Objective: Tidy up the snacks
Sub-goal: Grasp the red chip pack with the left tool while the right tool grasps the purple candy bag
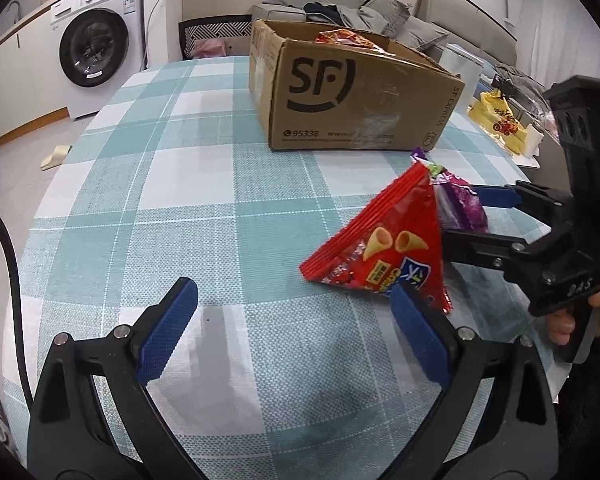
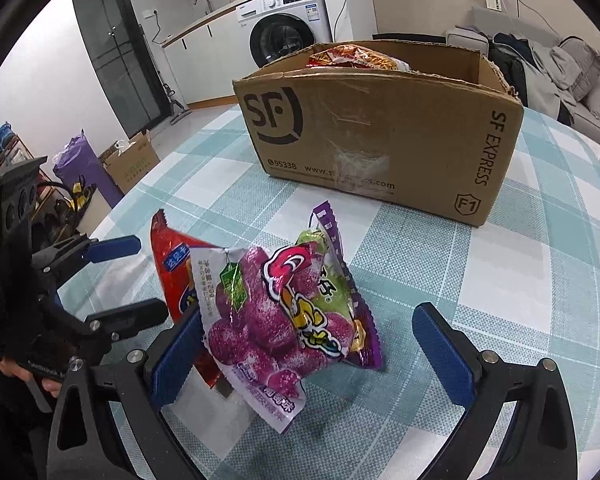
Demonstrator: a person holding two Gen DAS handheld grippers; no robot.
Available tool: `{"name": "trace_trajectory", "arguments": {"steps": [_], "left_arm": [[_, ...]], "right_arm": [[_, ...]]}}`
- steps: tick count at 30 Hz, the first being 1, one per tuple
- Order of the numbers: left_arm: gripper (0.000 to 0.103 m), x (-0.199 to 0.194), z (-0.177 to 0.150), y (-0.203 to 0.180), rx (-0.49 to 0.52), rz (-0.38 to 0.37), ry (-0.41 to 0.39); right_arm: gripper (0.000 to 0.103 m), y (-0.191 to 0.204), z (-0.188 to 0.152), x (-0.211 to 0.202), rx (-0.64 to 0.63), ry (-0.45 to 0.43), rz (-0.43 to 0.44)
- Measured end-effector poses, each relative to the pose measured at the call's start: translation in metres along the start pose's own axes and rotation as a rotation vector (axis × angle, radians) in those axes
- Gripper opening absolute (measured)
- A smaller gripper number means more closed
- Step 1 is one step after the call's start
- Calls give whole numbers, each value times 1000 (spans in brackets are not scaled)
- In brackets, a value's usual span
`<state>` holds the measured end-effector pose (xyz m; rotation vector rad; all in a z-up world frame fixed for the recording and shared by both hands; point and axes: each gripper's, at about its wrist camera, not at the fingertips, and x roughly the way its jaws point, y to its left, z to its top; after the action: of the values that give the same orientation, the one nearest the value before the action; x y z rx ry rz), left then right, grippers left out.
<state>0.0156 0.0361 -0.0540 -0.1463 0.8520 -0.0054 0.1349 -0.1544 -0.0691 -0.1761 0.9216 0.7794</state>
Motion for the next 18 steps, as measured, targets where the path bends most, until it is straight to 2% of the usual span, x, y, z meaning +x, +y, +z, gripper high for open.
{"name": "trace_trajectory", "arguments": {"steps": [6, 9, 10, 13, 16, 18], "left_arm": [[97, 1, -1, -5, 13, -15, 8], [97, 1, 0, -6, 15, -19, 5], [97, 0, 0, -6, 15, -22, 5], [97, 0, 0, -8, 11, -45, 14], [97, -2, 1, -13, 23, -60, 9], [97, -2, 1, -17, 38, -60, 7]], "right_arm": [[102, -6, 5, 10, 23, 12, 38], [86, -6, 4, 15, 21, 14, 51], [76, -4, 4, 15, 5, 9, 44], [62, 0, 3, 10, -24, -15, 45], [56, 3, 1, 7, -32, -31, 42], [56, 5, -2, 4, -40, -40, 36]]}}
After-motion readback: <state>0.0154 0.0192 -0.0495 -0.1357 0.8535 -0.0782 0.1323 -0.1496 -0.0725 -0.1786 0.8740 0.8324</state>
